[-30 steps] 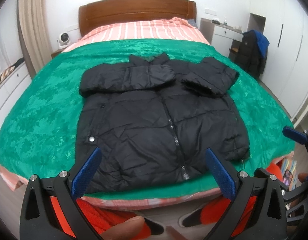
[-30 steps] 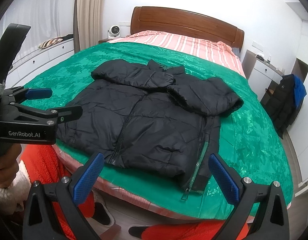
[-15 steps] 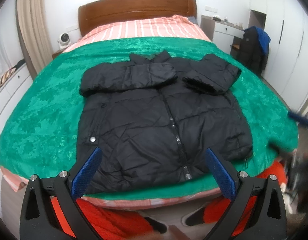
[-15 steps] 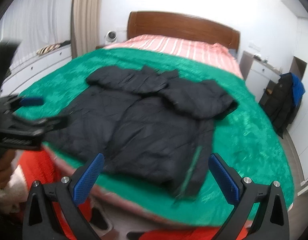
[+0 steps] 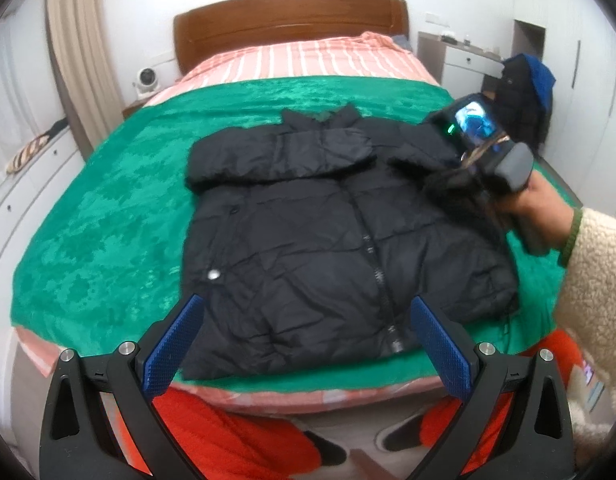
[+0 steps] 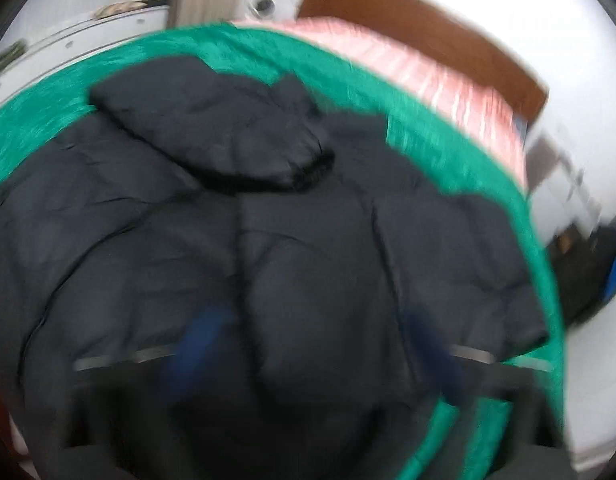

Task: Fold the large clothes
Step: 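Grasp the folded jacket sleeve with the right tool and pull it outward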

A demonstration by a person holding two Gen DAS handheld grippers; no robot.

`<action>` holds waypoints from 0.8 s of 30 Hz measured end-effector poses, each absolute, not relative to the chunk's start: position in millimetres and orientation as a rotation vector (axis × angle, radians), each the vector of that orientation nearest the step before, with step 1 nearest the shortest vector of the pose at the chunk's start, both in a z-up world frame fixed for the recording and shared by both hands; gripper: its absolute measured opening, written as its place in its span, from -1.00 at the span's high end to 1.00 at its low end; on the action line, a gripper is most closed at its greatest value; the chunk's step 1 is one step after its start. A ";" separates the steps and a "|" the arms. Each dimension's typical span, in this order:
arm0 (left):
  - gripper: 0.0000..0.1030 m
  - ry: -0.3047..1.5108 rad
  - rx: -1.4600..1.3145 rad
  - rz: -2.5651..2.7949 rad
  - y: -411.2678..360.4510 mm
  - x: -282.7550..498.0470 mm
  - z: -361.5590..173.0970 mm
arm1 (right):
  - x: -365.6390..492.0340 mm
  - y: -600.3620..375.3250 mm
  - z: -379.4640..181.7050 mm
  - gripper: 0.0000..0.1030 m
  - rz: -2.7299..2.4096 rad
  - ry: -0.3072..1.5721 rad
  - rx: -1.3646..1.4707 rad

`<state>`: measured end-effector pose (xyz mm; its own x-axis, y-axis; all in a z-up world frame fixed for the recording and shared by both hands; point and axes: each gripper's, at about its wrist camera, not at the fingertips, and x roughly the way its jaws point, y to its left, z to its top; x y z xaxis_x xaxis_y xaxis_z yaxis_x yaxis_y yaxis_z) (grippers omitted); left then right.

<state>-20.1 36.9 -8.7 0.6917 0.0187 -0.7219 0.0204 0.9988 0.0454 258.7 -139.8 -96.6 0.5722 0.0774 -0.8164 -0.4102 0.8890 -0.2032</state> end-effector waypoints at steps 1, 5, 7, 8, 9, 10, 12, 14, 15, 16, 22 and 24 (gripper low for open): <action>-0.99 0.803 0.051 0.018 43.0 -21.9 -8.8 | 260.7 -154.7 -83.9 0.36 0.282 0.902 -0.312; -0.99 0.823 0.020 0.086 70.7 -22.0 -20.1 | 237.5 -256.7 6.8 0.42 0.126 0.739 -0.094; -0.99 0.862 -0.024 0.093 81.0 -14.5 -30.0 | 223.6 -305.0 37.7 0.49 0.025 0.691 -0.066; -0.99 0.875 -0.040 0.091 82.3 -11.7 -33.5 | 212.8 -342.2 55.7 0.51 -0.057 0.675 -0.053; -0.99 0.885 -0.057 0.084 82.7 -9.2 -36.0 | 206.1 -364.6 64.7 0.53 -0.109 0.677 -0.052; -0.99 0.890 -0.075 0.068 81.7 -6.6 -36.9 | 197.4 -393.8 71.3 0.56 -0.179 0.686 -0.053; -0.99 0.880 -0.073 0.044 74.1 -6.4 -35.6 | 185.7 -436.1 72.3 0.60 -0.271 0.719 -0.045; -0.99 0.866 -0.042 0.022 63.1 -7.9 -33.5 | 174.6 -474.0 62.2 0.65 -0.351 0.772 -0.031; -0.99 0.860 -0.023 0.013 57.3 -9.1 -32.8 | 170.3 -490.3 54.0 0.66 -0.386 0.804 -0.031; -0.99 0.858 0.002 0.003 51.0 -10.2 -33.5 | 167.0 -501.3 47.4 0.69 -0.413 0.829 -0.035; -0.99 0.881 0.044 -0.004 37.2 -8.1 -35.4 | 138.2 -556.5 19.8 0.70 -0.514 0.912 0.022; -0.99 0.876 0.043 0.005 37.7 -6.7 -33.0 | 125.2 -568.6 20.7 0.49 -0.526 0.921 0.042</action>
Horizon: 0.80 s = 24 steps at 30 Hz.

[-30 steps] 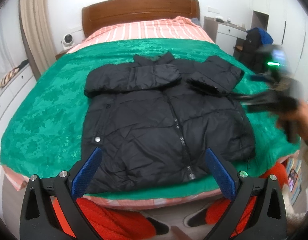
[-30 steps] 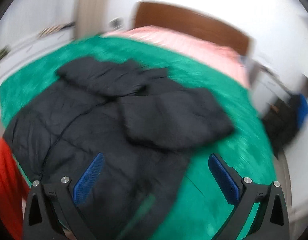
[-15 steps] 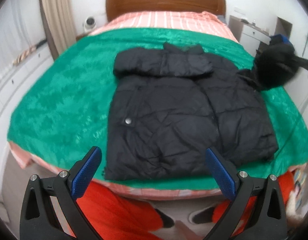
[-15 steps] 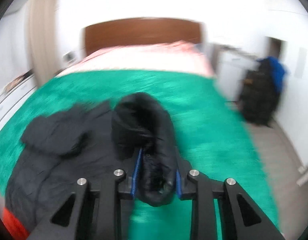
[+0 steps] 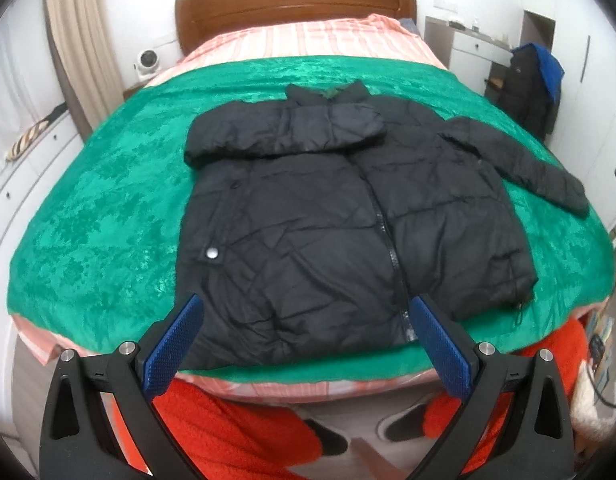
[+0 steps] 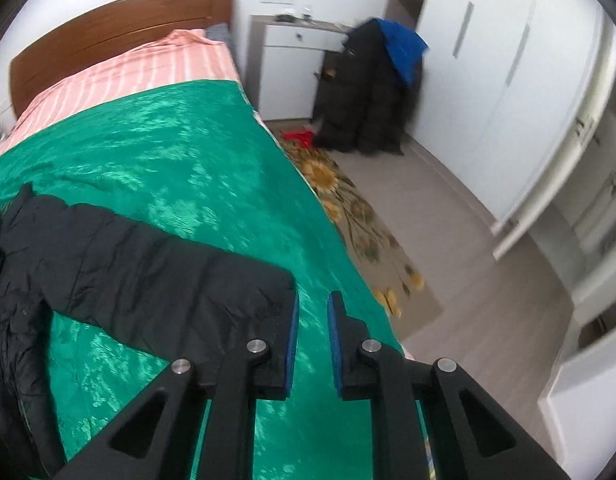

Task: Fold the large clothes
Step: 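Grasp the folded jacket sleeve with the right tool and pull it outward, then grasp the other folded sleeve cuff with the left tool, pull it out, release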

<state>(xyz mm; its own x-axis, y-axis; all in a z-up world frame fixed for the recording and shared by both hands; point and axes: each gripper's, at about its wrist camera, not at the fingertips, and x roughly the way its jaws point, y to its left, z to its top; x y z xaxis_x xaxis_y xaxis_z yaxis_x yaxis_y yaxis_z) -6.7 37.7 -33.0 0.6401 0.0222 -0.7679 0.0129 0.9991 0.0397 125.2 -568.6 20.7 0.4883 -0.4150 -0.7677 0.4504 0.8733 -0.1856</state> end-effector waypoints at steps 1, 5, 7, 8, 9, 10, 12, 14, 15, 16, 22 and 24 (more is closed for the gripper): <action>-0.99 0.877 0.043 0.009 38.1 -6.1 -32.3 | 118.9 -565.8 22.3 0.11 -0.519 0.925 0.045; -0.99 0.886 0.046 0.014 37.6 -0.5 -32.5 | 102.6 -536.3 30.5 -0.59 -0.417 0.891 0.068; -0.99 0.887 0.051 0.010 35.4 1.1 -31.5 | 102.5 -509.7 22.4 -0.59 -0.349 0.892 0.070; -0.99 0.885 0.056 0.010 34.8 1.2 -31.0 | 97.9 -490.6 21.2 -0.59 -0.302 0.886 0.075; -0.99 0.881 0.063 0.012 34.3 1.5 -29.8 | 93.1 -476.5 17.8 -0.59 -0.272 0.878 0.078; -0.99 0.875 0.070 0.017 34.5 1.9 -28.5 | 90.2 -461.5 12.7 -0.62 -0.246 0.873 0.082; -0.99 0.870 0.070 0.032 37.7 3.4 -26.7 | 75.5 -417.7 -5.4 -0.65 -0.172 0.855 0.086; -0.99 0.876 0.054 0.046 43.5 6.3 -26.6 | 58.2 -376.8 -27.3 -0.65 -0.113 0.836 0.094; -0.99 0.881 0.047 0.051 46.3 8.1 -26.7 | 45.8 -353.3 -39.8 -0.65 -0.084 0.822 0.107; -0.99 0.887 0.042 0.057 49.5 10.2 -26.7 | 37.7 -336.3 -50.6 -0.65 -0.065 0.815 0.121; -0.99 0.865 0.100 0.078 53.4 17.1 -18.2 | 0.1 -259.7 -91.7 -0.65 0.031 0.797 0.096; -0.99 0.851 0.128 0.066 51.9 23.5 -12.7 | -3.3 -249.6 -95.6 -0.65 0.043 0.794 0.042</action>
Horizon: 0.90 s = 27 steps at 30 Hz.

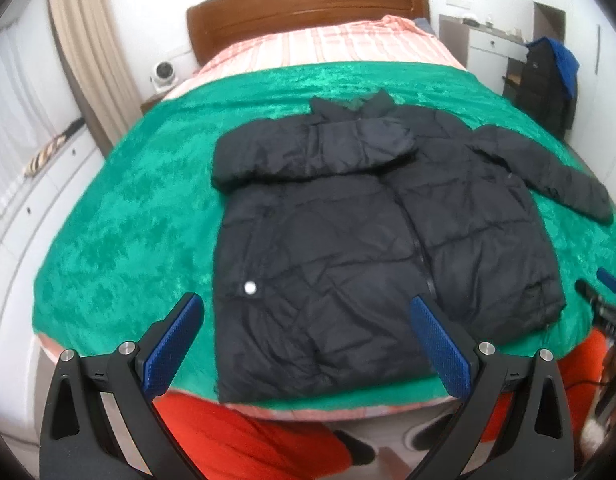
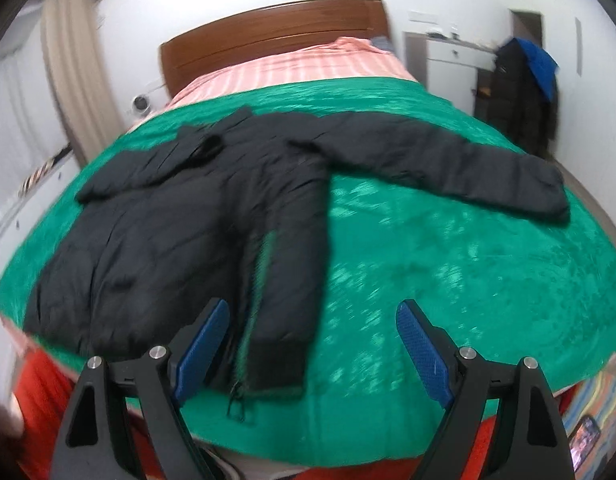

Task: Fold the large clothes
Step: 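Grasp the other folded sleeve cuff with the left tool, pull it out, release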

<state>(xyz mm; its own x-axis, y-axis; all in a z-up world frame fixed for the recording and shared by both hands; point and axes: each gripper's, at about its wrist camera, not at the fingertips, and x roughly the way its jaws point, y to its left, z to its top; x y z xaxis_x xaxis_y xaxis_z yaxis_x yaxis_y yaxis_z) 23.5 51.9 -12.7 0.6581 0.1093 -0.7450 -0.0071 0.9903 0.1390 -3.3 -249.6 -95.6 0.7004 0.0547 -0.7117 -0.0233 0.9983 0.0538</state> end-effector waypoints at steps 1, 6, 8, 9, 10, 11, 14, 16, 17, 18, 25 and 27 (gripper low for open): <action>-0.99 0.842 0.142 0.056 50.6 28.4 -9.9 | -5.8 -249.0 -93.6 -0.65 0.043 0.788 0.027; -0.99 0.763 0.170 -0.048 41.3 85.2 30.7 | -7.6 -251.5 -96.9 -0.65 0.023 0.771 0.005; -0.99 0.755 0.194 -0.122 26.8 121.6 41.9 | -11.0 -253.6 -96.8 -0.65 0.016 0.774 0.036; -0.99 0.767 0.220 -0.155 16.9 139.2 41.7 | -11.9 -253.8 -96.9 -0.65 0.014 0.774 0.045; -0.99 0.789 0.251 -0.201 1.5 163.6 36.4 | -12.5 -253.0 -97.2 -0.65 0.013 0.773 0.051; -0.99 0.807 0.275 -0.230 -10.5 179.8 29.1 | -12.6 -251.7 -97.4 -0.65 0.015 0.770 0.054; -0.99 0.870 0.390 -0.265 -53.7 236.0 -12.9 | -17.6 -245.0 -98.9 -0.65 0.031 0.767 0.039; -0.99 0.911 0.456 -0.232 -75.2 269.8 -46.3 | -22.6 -241.1 -98.2 -0.65 0.045 0.763 0.020; -0.99 0.926 0.487 -0.206 -84.5 285.6 -64.1 | -25.3 -239.0 -97.5 -0.65 0.051 0.759 0.008; -0.99 0.938 0.506 -0.185 -90.3 298.4 -77.7 | -28.9 -237.0 -96.5 -0.65 0.056 0.753 -0.007; -0.33 1.104 0.342 -0.086 -77.5 369.3 -148.4 | -47.3 -234.4 -95.0 -0.65 0.058 0.730 -0.041; 0.53 1.065 0.278 -0.085 -66.1 370.3 -140.6 | -46.7 -235.6 -92.9 -0.65 0.058 0.715 -0.043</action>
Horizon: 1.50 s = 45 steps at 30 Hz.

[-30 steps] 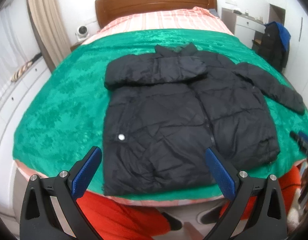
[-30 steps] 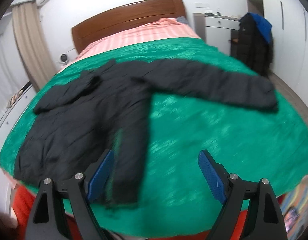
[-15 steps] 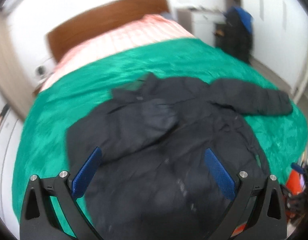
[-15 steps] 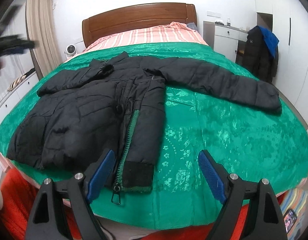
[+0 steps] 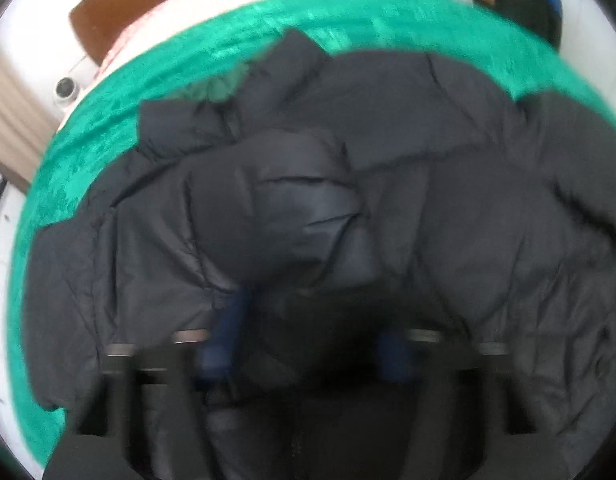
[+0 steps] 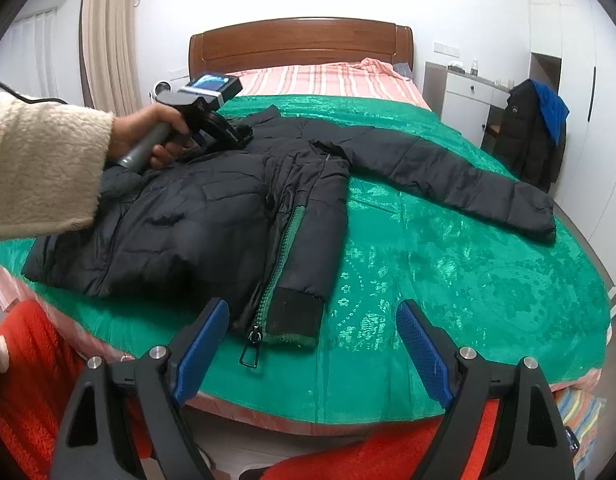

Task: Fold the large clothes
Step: 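Grasp the other folded sleeve cuff with the left tool, pull it out, release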

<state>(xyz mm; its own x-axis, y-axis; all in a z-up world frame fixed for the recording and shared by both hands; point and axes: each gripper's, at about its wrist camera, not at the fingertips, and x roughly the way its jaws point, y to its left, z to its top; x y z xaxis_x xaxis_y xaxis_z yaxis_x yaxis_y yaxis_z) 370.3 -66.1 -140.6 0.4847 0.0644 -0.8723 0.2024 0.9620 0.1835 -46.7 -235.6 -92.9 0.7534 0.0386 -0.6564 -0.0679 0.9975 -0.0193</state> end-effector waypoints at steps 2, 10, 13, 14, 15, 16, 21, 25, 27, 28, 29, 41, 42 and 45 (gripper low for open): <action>0.79 1.039 0.227 -0.095 -49.3 367.4 -122.6 | -44.3 -236.5 -94.1 -0.65 0.064 0.709 -0.036; 0.85 0.817 -0.062 0.023 107.7 311.4 4.5 | -39.2 -224.3 -99.0 -0.65 0.106 0.712 -0.065; 0.86 0.744 -0.144 0.155 196.2 278.5 38.4 | -39.6 -219.3 -96.6 -0.65 0.107 0.698 -0.082; 0.86 0.729 -0.159 0.214 227.2 267.1 44.2 | -40.5 -217.5 -96.6 -0.65 0.108 0.696 -0.084; 0.86 0.722 -0.174 0.266 253.8 257.3 46.2 | -39.7 -214.6 -95.7 -0.65 0.109 0.693 -0.092; 0.86 0.720 -0.200 0.322 283.7 246.9 45.1 | -39.7 -213.7 -95.5 -0.65 0.109 0.691 -0.096; 0.88 0.766 -0.279 0.611 405.9 201.8 0.9 | -35.1 -197.9 -95.3 -0.65 0.132 0.701 -0.129; 0.90 0.845 -0.352 0.808 473.4 169.3 -62.5 | -34.5 -186.5 -97.2 -0.65 0.152 0.713 -0.163; 0.90 0.873 -0.416 0.846 493.5 148.9 -85.9 | -34.0 -180.8 -99.5 -0.65 0.163 0.727 -0.187; 0.90 0.882 -0.452 0.859 503.2 141.8 -96.9 | -33.1 -178.5 -101.2 -0.65 0.167 0.739 -0.195; 0.90 0.889 -0.475 0.865 508.9 135.6 -106.9 | -33.0 -177.7 -102.3 -0.65 0.169 0.746 -0.199; -0.78 0.879 -0.486 0.851 497.6 109.6 -114.8 | -36.6 -162.1 -112.5 -0.67 0.201 0.781 -0.241; -0.78 0.880 -0.485 0.831 492.3 105.5 -112.9 | -37.9 -162.7 -113.1 -0.70 0.204 0.779 -0.240; -0.78 0.858 -0.467 0.758 465.6 87.5 -102.8 | -37.8 -165.7 -113.2 -0.70 0.209 0.773 -0.226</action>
<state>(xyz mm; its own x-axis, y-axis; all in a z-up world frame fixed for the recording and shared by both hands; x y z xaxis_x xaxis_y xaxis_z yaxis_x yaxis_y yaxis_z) 87.5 465.6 -102.8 0.4236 0.4034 -0.8110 -0.7553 0.6516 -0.0704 -37.8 -165.7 -113.2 0.6973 0.1028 -0.7094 -0.2681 0.9552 -0.1251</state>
